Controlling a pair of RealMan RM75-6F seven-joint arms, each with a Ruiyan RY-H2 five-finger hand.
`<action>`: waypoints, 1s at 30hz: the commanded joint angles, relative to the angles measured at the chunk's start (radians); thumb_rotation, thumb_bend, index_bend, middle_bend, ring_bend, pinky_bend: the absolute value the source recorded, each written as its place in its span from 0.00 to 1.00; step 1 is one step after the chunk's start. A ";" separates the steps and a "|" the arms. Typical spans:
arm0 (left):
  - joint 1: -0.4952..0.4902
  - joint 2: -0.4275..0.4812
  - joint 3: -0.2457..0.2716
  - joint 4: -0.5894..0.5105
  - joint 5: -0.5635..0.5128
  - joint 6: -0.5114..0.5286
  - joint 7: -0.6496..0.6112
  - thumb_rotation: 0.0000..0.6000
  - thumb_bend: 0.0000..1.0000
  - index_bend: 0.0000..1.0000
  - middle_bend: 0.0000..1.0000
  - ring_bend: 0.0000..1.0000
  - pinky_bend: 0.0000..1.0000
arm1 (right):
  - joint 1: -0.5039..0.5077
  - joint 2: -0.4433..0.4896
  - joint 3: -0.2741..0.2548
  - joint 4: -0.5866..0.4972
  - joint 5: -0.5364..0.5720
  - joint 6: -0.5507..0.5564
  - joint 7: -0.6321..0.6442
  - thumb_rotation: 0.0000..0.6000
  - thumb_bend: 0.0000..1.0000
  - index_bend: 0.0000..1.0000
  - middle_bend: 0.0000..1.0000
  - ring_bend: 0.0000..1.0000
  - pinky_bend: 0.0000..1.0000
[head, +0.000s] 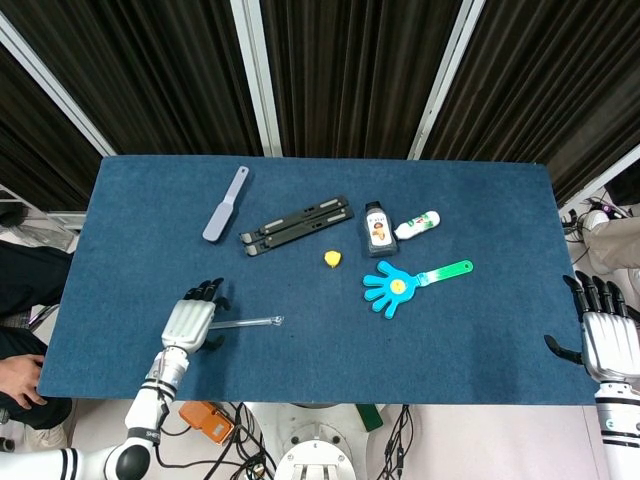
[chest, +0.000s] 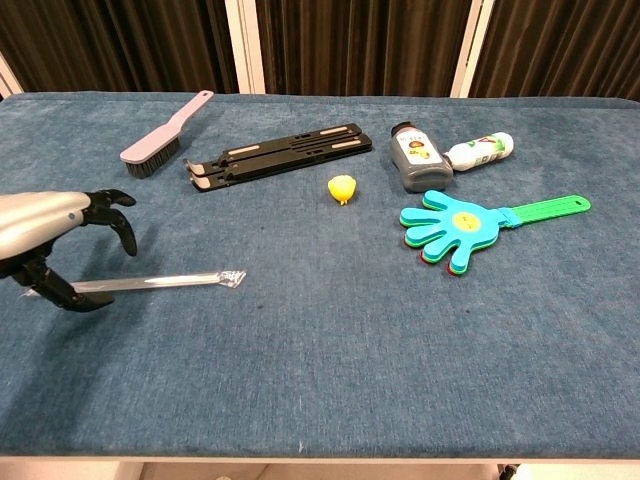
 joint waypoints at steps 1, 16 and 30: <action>-0.011 -0.017 -0.001 0.018 -0.001 0.000 -0.002 1.00 0.24 0.39 0.02 0.00 0.15 | 0.000 0.000 0.000 0.000 0.000 -0.001 0.000 1.00 0.29 0.17 0.11 0.09 0.06; -0.041 -0.059 0.008 0.069 -0.040 -0.003 -0.005 1.00 0.31 0.46 0.02 0.00 0.15 | 0.002 -0.001 0.001 0.004 0.001 0.000 0.003 1.00 0.29 0.17 0.11 0.09 0.06; -0.047 -0.032 0.009 0.049 -0.032 0.014 -0.036 1.00 0.44 0.55 0.04 0.00 0.15 | 0.002 -0.003 0.002 0.007 -0.001 0.003 0.012 1.00 0.29 0.17 0.11 0.09 0.06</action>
